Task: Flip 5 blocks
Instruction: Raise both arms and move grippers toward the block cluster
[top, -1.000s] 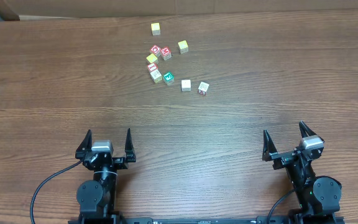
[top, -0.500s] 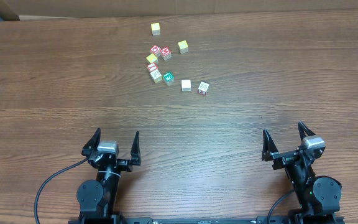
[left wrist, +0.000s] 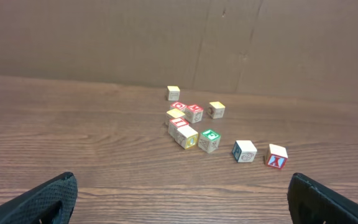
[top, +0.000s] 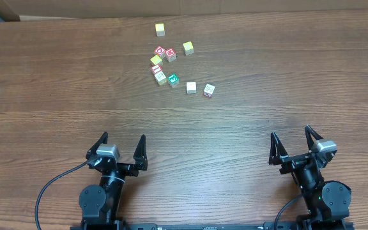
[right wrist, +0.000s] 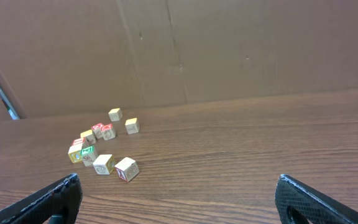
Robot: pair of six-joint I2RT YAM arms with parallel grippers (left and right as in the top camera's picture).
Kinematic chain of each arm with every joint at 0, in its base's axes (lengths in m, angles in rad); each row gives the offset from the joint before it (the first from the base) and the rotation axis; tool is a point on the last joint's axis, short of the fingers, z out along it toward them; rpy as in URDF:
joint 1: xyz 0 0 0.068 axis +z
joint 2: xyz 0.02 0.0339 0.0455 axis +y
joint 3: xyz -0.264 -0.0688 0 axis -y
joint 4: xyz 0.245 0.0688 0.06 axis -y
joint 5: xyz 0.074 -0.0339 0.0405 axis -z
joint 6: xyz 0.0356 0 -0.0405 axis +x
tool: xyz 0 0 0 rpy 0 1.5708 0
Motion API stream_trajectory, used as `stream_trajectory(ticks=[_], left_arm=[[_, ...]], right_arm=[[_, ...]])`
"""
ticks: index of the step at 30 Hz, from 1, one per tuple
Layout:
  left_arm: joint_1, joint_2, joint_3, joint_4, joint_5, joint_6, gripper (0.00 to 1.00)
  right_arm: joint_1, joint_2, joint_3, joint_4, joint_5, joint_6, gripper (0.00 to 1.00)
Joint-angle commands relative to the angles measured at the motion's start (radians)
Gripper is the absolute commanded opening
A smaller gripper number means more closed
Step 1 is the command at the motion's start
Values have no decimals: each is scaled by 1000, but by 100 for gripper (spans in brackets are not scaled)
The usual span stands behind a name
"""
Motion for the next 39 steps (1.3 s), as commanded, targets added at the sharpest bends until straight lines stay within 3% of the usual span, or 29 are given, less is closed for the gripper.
stream_trajectory(ticks=[1,10,16,29,39], left_arm=[[8,-11,-4,-1,20,-38,100],[8,-11,14,-22,27,-50,100],[8,-11,100,-113,91,-53,100],[8,66,527,-422,172,-53,100],[8,432,990,-599,301,-11,100]], right_arm=[[-3,-10,-10,3,-9,13,100],[-3,-10,42,-39,-31,45,100],[-3,-10,109,-138,-32,45,100],[-3,13,366,-317,-34,45,100],[-3,264,712,-448,-34,42,100]])
